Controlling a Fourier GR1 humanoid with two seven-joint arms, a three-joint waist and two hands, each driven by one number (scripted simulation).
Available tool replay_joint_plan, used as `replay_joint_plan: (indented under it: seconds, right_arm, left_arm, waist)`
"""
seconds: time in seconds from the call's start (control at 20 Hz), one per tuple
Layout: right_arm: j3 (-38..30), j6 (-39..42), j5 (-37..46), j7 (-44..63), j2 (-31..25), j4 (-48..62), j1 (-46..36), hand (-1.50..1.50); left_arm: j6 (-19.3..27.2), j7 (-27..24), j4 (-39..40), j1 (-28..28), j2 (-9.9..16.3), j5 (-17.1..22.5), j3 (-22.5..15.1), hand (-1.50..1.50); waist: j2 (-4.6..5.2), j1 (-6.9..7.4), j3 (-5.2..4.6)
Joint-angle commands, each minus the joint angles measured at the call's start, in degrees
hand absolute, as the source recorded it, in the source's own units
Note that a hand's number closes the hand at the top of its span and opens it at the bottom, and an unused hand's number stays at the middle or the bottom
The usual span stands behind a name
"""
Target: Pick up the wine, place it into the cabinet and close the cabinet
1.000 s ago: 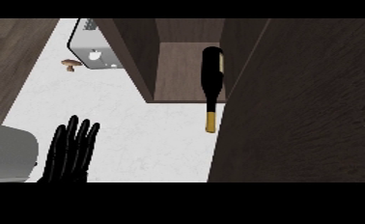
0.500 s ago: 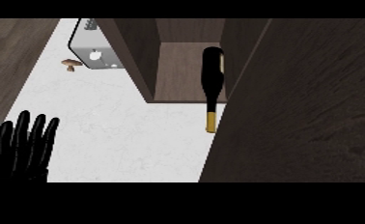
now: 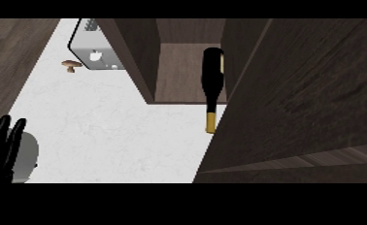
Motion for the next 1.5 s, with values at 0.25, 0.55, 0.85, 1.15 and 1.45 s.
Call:
replay_joint_plan:
  seconds: [0.25, 0.55, 0.85, 1.15, 1.45]
  right_arm:
    - [12.5, -10.6, 6.1, -2.3, 1.4, 2.5, -9.7, 1.50]
    - [17.9, -20.3, 12.3, -2.7, 1.5, 7.6, -18.1, 1.50]
    - [12.5, -26.6, 11.1, 1.4, 1.2, 11.9, -29.4, 1.50]
    - [5.9, -30.6, 2.4, -0.1, 1.1, 18.8, -39.9, 1.50]
    - [0.4, -36.3, -5.1, -1.6, 1.3, 29.4, -54.3, 1.50]
  left_arm:
    - [-5.0, 4.1, 0.5, -0.6, 4.2, 5.1, 8.2, -1.50]
    - [-5.8, 5.1, 3.0, -3.0, 2.1, 5.6, 7.3, -1.50]
    - [-8.5, 6.1, 4.3, -4.9, 0.7, 5.7, 6.8, -1.50]
    - [-7.9, 8.5, 3.8, -7.6, 0.9, 6.7, 7.0, -1.50]
    - [-9.8, 8.5, 4.9, -6.7, -0.1, 6.8, 7.5, -1.50]
  waist:
    - [0.05, 0.60, -0.11]
    - [0.05, -0.18, -0.14]
    - [0.44, 0.47, -0.10]
    - [1.00, 1.97, -0.14]
    - [0.81, 3.25, -0.11]
